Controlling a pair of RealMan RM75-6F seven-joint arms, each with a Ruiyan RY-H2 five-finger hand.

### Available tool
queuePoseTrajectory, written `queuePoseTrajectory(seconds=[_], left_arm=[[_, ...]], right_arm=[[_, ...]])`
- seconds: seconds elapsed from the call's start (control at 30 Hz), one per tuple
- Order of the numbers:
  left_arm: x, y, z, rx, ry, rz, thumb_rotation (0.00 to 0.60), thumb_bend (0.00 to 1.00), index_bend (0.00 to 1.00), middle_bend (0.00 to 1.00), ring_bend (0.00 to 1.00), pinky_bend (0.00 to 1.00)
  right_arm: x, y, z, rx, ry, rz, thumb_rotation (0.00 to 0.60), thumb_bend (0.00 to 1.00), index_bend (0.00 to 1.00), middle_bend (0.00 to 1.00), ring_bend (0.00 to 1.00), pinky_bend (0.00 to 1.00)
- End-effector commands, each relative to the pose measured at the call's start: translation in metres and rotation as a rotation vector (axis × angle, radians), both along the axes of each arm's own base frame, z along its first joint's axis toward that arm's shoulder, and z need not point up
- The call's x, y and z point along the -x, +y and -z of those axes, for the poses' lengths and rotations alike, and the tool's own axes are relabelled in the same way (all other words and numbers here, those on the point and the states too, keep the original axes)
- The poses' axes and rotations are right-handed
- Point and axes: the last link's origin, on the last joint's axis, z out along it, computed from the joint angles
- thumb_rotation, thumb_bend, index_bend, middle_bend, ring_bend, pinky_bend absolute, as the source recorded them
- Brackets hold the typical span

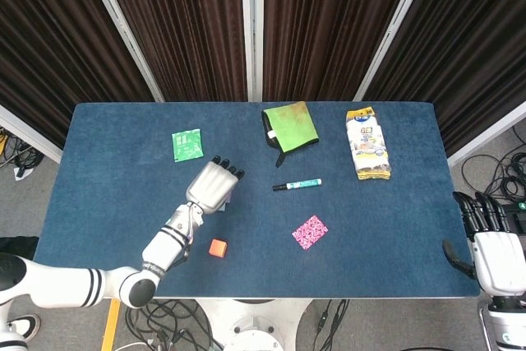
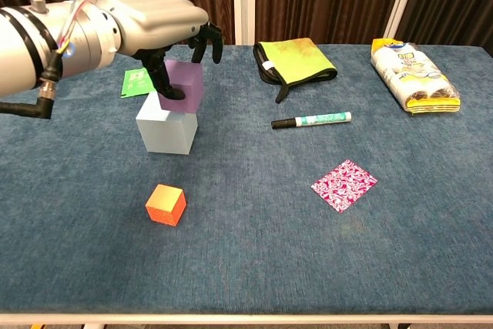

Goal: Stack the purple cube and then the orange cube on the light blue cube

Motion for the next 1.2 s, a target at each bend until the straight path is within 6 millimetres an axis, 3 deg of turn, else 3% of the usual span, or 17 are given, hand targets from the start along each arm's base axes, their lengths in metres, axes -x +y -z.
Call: queuePoseTrajectory(seconds=[0.03, 0.33, 1.2], left_arm=[[0.004, 0.002, -0.001, -0.003, 0.002, -0.015, 0.6, 0.31, 0.38, 0.6, 0.32, 0.31], [0.009, 0.014, -0.003, -0.022, -0.014, -0.088, 0.6, 0.31, 0.38, 0.6, 0.32, 0.31], [0.014, 0.01, 0.001, 0.012, 0.012, -0.036, 0.6, 0.31, 0.38, 0.6, 0.32, 0.3]], right_arm=[[0.0, 0.0, 0.0, 0.0, 0.0, 0.001, 0.6, 0.27, 0.02, 0.11, 0.0, 0.0], [0.001, 0.0, 0.001, 0.0, 0.004, 0.005, 0.6, 0.27, 0.02, 0.11, 0.0, 0.0], [0.001, -0.002, 0.002, -0.001, 0.009, 0.009, 0.6, 0.27, 0.02, 0.11, 0.0, 0.0]])
